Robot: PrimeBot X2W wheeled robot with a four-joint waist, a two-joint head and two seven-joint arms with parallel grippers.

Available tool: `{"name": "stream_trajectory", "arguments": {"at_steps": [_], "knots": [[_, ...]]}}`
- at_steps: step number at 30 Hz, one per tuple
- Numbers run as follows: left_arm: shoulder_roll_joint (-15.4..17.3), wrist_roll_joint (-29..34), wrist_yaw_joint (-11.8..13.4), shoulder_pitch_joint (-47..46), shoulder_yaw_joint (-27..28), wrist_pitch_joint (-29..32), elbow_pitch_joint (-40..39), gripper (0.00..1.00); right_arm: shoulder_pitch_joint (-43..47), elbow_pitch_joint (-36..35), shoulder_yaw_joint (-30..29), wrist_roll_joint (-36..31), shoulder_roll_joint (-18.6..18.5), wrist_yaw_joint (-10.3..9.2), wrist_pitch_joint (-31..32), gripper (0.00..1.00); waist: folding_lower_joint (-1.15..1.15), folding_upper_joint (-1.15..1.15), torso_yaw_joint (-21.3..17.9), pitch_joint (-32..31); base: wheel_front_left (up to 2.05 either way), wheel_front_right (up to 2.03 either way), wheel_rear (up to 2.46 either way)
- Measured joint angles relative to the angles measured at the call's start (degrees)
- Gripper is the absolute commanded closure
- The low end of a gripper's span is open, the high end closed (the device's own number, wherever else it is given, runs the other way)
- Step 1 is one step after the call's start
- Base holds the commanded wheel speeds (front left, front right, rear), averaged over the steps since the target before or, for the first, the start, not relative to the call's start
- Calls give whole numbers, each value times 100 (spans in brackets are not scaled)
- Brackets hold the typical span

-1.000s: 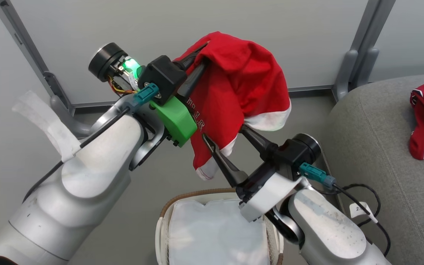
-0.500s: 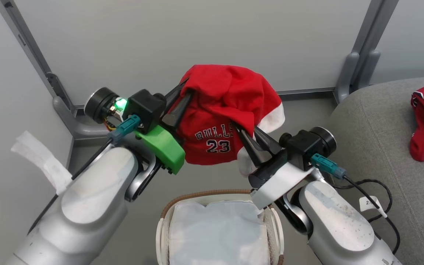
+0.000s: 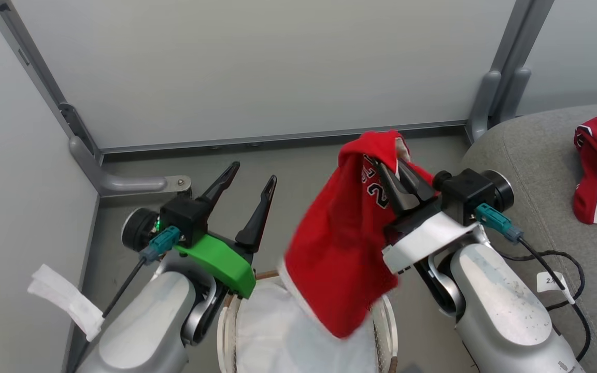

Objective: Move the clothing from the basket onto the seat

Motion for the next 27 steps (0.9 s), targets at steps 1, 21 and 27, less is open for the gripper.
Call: {"name": "stream_trajectory", "arguments": {"at_steps": [1, 21, 27], "knots": [[-53, 3, 0, 114, 83, -12, -33, 0, 4, 0, -47, -13, 0, 0, 0, 100, 0, 0, 0, 8, 0, 0, 0], [-703, 914, -352, 1193, 1018, -32, -207, 0, 111, 3, -758, -260, 1, 0, 0, 100, 0, 0, -304, 152, 0, 0, 0], [-759, 1099, -401, 1201, 1171, -33, -260, 0, -18, -92, -990, -372, 4, 0, 0, 100, 0, 0, -712, 296, 0, 0, 0]]}}
